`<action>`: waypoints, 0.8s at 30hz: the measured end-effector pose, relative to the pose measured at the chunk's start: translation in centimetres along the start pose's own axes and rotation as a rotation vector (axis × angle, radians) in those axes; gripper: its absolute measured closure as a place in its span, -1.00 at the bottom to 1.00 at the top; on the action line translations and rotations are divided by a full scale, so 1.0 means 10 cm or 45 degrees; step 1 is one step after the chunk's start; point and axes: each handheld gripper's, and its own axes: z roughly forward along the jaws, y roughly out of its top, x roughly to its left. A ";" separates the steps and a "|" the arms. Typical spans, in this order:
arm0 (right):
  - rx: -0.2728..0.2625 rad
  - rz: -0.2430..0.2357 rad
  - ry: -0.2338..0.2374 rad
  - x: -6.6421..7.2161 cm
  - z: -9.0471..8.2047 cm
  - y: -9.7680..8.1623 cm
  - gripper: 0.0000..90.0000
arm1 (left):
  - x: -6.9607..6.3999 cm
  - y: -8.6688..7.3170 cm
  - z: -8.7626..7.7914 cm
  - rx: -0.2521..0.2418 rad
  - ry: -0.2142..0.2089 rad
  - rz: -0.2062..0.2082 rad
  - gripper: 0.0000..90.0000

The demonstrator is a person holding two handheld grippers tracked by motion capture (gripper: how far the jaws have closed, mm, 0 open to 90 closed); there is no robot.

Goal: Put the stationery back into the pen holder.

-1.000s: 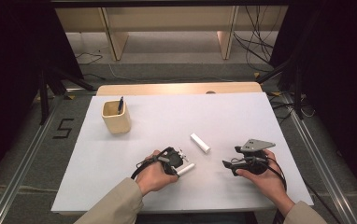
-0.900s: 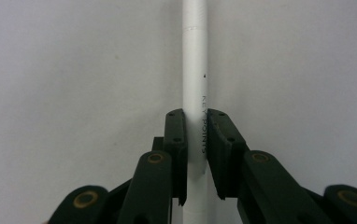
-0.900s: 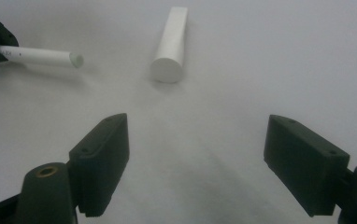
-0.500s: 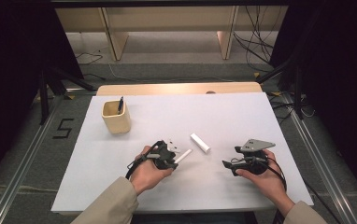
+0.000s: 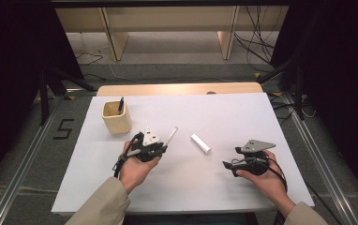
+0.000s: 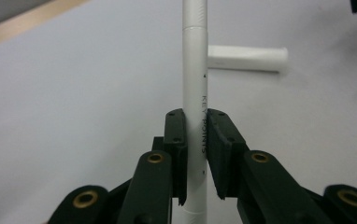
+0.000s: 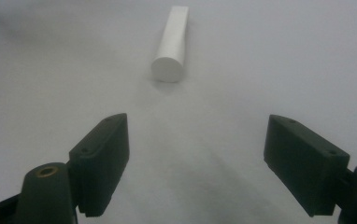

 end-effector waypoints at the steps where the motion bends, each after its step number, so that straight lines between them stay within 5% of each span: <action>1: 0.000 0.000 0.000 0.00 0.00 0.00 -0.49 | 0.03 -0.01 -0.01 -0.020 0.020 -0.005 0.74; 12: -0.001 0.001 -0.001 0.00 0.00 0.00 -0.49 | 0.35 -0.04 -0.12 -0.164 0.217 -0.114 0.74; 24: -0.003 0.007 -0.003 -0.01 0.00 0.00 -0.49 | 0.90 0.06 -0.30 -0.318 0.400 -0.222 0.74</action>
